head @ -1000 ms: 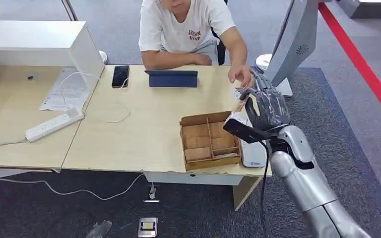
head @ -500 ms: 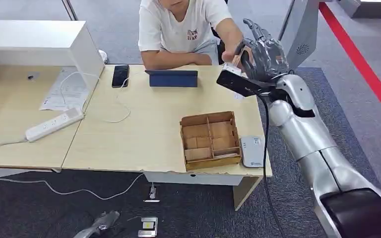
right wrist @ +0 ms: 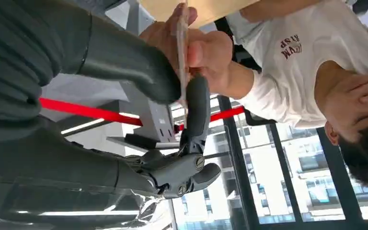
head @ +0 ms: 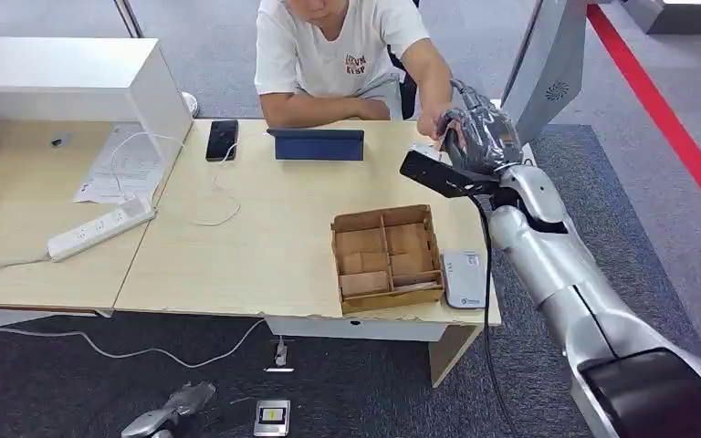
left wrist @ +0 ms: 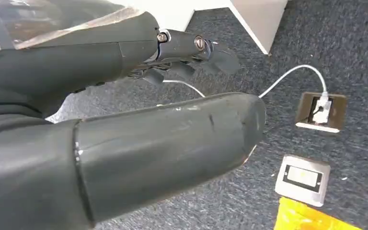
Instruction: Pass the card to the sensor for recognition and then transmit it.
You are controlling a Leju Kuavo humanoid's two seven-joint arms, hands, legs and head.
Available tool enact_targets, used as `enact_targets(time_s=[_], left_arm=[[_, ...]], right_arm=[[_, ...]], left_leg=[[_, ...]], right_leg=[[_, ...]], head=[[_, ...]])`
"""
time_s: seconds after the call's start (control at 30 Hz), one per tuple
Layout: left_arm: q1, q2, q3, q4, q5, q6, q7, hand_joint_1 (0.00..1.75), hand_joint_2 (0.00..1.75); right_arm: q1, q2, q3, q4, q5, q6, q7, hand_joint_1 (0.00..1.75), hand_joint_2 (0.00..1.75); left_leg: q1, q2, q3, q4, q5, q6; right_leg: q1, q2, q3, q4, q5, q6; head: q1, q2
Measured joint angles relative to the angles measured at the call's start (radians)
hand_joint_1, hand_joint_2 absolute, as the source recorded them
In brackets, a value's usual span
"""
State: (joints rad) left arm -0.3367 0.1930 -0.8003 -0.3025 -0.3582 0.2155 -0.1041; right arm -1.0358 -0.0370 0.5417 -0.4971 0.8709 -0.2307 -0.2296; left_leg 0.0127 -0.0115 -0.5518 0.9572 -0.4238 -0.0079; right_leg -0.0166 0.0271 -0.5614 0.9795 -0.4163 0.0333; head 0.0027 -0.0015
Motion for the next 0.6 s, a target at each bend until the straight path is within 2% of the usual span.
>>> enact_targets(time_s=[0.13, 0.27, 0.3, 0.4, 0.6], left_arm=[[0.0, 0.0, 0.0, 0.0, 0.0, 0.0, 0.0, 0.0, 0.0], [0.002, 0.007, -0.005, 0.005, -0.009, 0.0, -0.005, 0.0, 0.0], [0.003, 0.007, -0.005, 0.005, -0.009, 0.0, -0.005, 0.0, 0.0], [0.004, 0.007, -0.006, 0.008, -0.009, 0.0, -0.006, 0.0, 0.0], [0.005, 0.007, -0.006, 0.011, -0.004, 0.019, -0.011, 0.0, 0.0]], right_arm=[[0.0, 0.0, 0.0, 0.001, 0.0, -0.001, 0.0, 0.0, 1.75], [0.0, 0.003, 0.001, 0.034, 0.002, -0.054, -0.018, 0.0, 1.75], [-0.001, 0.003, 0.001, 0.037, 0.001, -0.063, -0.025, 0.0, 0.0], [-0.002, 0.003, 0.0, 0.045, -0.007, -0.102, -0.057, 0.0, 0.0], [-0.009, -0.009, -0.02, 0.031, -0.083, -0.243, -0.189, 0.0, 0.0]], left_leg=[[0.0, 0.0, 0.0, 0.0, 0.0, 0.0], [0.0, 0.0, 0.0, 0.0, 0.0, 0.0], [0.0, 0.0, 0.0, 0.0, 0.0, 0.0], [0.0, 0.0, 0.0, 0.0, 0.0, 0.0], [0.0, 0.0, 0.001, 0.001, 0.0, 0.0]], right_leg=[[0.0, 0.0, 0.0, 0.0, 0.0, 0.0], [0.0, 0.0, 0.0, 0.0, 0.0, 0.0], [0.0, 0.0, 0.0, 0.0, 0.0, 0.0], [0.0, 0.0, 0.0, 0.0, 0.0, 0.0], [0.0, 0.0, 0.0, 0.0, 0.0, 0.0]], head=[[0.0, 0.0], [0.0, 0.0], [0.0, 0.0], [0.0, 0.0], [0.0, 0.0]])
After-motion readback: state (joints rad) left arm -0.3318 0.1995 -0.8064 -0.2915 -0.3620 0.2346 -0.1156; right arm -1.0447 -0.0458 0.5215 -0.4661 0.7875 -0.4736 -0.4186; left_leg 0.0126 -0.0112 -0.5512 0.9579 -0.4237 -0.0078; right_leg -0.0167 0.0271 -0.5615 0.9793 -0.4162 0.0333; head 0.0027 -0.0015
